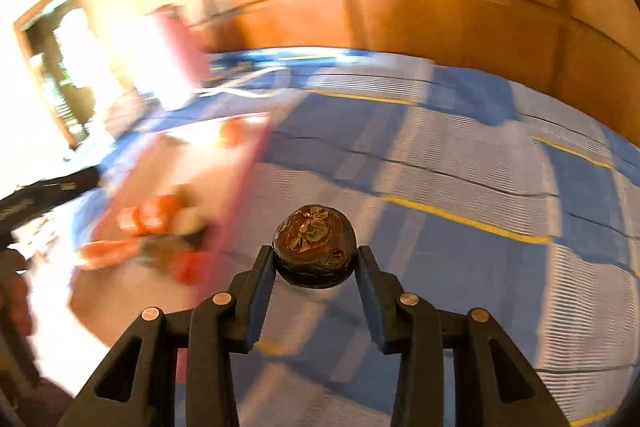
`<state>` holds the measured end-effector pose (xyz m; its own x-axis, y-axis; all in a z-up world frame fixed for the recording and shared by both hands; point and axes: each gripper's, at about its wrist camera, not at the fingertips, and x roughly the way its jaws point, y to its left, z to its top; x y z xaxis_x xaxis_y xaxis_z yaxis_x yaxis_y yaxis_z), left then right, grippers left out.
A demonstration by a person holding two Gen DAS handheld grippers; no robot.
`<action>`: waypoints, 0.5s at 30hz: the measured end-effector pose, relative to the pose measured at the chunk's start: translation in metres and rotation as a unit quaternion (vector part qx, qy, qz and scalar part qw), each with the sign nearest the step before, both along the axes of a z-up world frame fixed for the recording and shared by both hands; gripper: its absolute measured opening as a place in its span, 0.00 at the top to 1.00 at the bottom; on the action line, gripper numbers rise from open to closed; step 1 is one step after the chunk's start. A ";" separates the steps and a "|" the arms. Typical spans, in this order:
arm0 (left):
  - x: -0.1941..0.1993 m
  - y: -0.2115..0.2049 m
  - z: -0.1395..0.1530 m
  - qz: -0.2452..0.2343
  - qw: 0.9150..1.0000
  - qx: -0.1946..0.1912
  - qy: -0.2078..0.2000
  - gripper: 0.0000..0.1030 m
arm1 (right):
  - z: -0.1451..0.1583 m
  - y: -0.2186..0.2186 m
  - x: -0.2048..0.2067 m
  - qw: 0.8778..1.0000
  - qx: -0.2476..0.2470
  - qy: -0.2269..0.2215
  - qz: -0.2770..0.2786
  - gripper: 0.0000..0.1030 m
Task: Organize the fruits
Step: 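Carry the dark round root into the pink tray and open the right tool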
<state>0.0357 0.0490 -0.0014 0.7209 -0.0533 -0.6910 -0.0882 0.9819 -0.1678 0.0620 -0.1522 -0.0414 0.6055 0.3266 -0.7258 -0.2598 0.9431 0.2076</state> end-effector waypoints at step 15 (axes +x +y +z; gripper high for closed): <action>-0.026 0.014 0.013 0.025 0.999 0.007 -0.021 0.16 | -0.005 0.094 -0.014 0.992 -0.012 0.020 0.121 0.57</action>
